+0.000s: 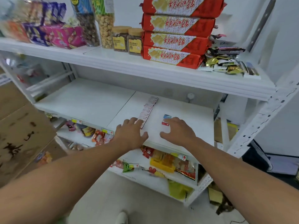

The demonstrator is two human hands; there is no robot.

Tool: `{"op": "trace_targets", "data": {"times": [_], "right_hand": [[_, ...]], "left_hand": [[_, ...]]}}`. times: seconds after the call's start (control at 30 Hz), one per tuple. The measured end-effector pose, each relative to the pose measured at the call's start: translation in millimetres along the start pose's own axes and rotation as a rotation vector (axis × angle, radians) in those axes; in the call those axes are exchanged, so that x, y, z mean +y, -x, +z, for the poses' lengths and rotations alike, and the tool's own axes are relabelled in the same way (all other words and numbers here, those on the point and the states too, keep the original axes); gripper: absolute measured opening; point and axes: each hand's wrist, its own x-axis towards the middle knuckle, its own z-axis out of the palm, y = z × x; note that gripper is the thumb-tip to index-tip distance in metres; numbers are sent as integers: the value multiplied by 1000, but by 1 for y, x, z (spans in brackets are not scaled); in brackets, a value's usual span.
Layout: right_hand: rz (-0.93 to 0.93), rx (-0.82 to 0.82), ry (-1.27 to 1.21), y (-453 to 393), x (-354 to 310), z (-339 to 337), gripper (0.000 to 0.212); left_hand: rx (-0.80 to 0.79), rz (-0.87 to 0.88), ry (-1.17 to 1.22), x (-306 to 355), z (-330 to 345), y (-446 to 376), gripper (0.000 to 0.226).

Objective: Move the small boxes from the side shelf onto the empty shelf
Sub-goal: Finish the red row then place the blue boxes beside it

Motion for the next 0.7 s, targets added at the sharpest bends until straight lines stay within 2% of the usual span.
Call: {"op": "trace_targets", "data": {"times": [0.1,0.3,0.5,0.7], "right_hand": [[-64,-63,-19,21,-10,8,81],[-193,-76,-19,45,-50,13,82],[-314,-135,-31,64,-111,24,83],[-430,-201,-39,99,-201,50,85]], "left_hand": [[-29,-52,-11,-4,5,37,72],[-11,-180,-35,-31,-10,94,72],[24,-303,-20,-75,-28,154,72],[38,-475,25,-132,-36,246,73]]}}
